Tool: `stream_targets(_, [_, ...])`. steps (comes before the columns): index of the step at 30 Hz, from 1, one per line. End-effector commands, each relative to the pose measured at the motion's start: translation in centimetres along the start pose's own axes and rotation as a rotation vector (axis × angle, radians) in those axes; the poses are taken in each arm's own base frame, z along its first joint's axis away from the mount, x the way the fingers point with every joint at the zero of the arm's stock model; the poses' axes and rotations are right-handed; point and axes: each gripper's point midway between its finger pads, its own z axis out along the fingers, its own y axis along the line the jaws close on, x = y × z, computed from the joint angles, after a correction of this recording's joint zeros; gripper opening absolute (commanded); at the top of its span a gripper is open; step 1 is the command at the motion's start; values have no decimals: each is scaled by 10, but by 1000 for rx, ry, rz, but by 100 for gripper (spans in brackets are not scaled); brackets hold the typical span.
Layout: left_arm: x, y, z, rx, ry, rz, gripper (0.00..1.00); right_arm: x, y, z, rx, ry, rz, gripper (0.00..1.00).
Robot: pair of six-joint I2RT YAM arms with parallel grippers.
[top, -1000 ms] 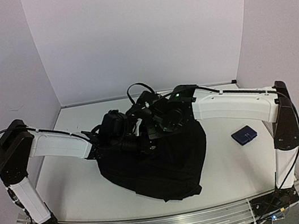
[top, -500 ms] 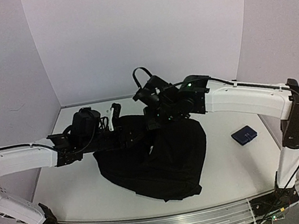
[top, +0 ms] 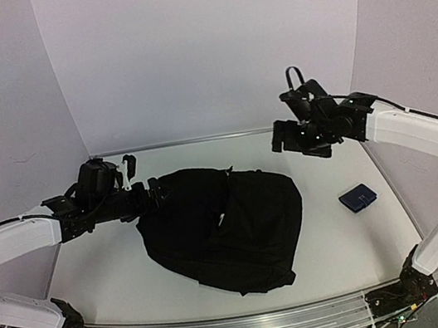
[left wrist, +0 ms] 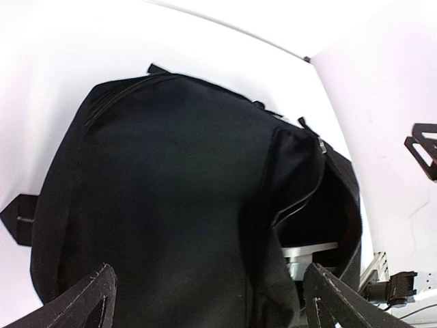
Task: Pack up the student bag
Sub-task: Pick up the personal item from the center of the board.
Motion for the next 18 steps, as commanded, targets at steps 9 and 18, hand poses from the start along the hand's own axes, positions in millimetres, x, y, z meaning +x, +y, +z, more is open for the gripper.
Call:
stream_targets(9, [-3,6,6,1,-9,-27,97,53,-196,41,59,64,548,98])
stream_targets(18, [1,10,2,-4,-12,-35,97,82,-255,35,199,-5,770,86])
